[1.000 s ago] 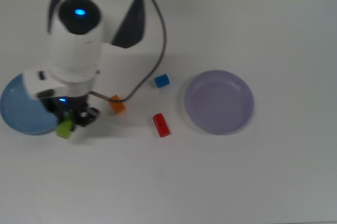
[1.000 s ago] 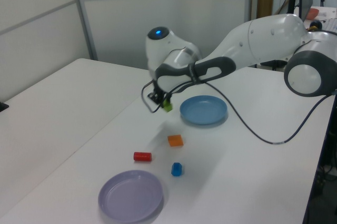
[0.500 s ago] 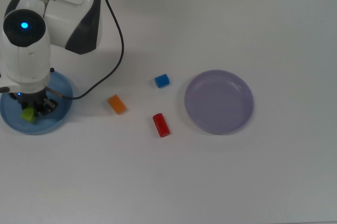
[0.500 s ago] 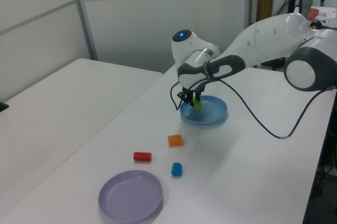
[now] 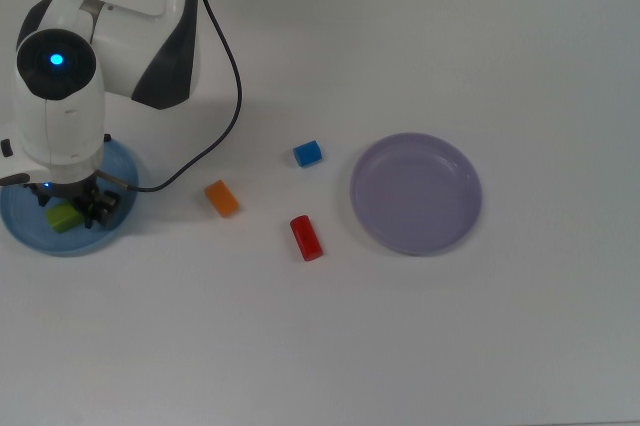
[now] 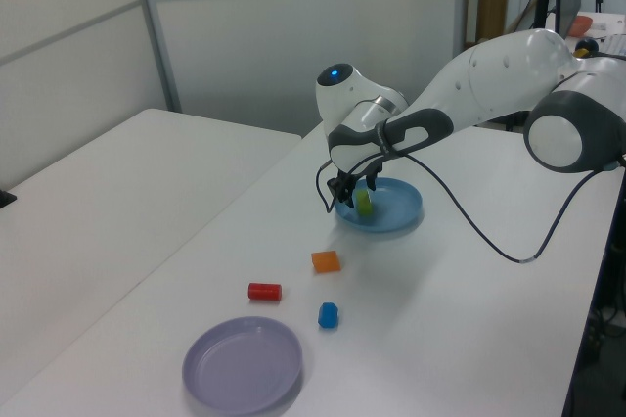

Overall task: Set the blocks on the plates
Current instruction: 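Carry the green block over the blue plate and release it, then move the gripper to the orange block and grasp it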

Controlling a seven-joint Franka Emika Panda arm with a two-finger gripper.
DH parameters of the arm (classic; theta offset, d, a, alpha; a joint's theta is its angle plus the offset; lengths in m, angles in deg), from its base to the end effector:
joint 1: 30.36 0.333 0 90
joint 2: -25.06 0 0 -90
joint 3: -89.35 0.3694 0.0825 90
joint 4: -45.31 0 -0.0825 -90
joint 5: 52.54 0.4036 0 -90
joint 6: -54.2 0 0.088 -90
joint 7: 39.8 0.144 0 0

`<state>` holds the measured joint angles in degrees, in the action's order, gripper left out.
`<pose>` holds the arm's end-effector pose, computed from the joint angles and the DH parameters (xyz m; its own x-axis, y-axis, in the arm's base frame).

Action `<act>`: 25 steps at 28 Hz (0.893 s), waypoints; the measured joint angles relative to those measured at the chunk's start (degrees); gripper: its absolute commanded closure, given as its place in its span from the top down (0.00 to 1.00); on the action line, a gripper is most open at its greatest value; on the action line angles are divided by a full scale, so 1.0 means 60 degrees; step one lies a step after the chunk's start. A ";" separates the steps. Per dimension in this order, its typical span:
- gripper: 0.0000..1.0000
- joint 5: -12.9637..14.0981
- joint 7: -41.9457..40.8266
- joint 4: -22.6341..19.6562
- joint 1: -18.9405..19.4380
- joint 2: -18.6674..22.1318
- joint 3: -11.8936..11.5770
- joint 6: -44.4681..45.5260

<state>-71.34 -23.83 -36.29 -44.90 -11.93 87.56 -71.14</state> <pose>0.7517 -0.2375 0.3288 0.9235 -0.3455 0.1665 -0.3795 -0.8864 0.2652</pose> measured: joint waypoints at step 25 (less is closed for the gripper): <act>1.00 -0.0036 -0.3137 0.0181 0.0428 0.1183 0.2589 0.3469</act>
<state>-71.55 -42.65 -35.20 -42.33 -4.83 103.10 -50.33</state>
